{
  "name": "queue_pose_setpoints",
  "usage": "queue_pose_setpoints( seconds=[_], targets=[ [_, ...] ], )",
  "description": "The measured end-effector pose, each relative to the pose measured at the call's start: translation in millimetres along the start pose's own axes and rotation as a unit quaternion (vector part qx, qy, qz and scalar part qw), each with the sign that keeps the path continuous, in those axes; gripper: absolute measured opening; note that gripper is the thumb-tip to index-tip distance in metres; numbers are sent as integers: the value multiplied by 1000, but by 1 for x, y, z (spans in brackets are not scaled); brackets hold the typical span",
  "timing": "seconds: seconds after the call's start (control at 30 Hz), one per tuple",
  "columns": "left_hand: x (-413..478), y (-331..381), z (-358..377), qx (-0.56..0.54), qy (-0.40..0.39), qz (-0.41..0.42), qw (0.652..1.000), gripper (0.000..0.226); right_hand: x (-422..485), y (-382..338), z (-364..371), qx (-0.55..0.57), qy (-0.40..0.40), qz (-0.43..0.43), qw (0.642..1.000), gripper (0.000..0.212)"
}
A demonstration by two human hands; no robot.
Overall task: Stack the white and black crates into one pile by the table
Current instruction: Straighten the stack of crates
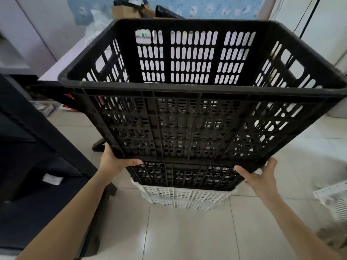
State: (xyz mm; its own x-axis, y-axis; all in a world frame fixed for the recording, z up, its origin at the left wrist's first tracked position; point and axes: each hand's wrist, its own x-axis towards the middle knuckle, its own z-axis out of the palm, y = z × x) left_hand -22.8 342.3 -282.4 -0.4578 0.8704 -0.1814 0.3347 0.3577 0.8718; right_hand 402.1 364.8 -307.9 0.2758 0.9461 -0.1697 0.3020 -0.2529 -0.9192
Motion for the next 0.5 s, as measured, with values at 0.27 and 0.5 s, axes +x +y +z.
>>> queue_pose_setpoints(
  seconds=[0.27,0.5],
  targets=[
    [35,11,0,8,-43,1,999,122,28,-10,15,13,-8,-8,1000,76],
    [62,20,8,-17,-32,0,999,124,61,-21,27,24,-17,-15,999,77]
  ],
)
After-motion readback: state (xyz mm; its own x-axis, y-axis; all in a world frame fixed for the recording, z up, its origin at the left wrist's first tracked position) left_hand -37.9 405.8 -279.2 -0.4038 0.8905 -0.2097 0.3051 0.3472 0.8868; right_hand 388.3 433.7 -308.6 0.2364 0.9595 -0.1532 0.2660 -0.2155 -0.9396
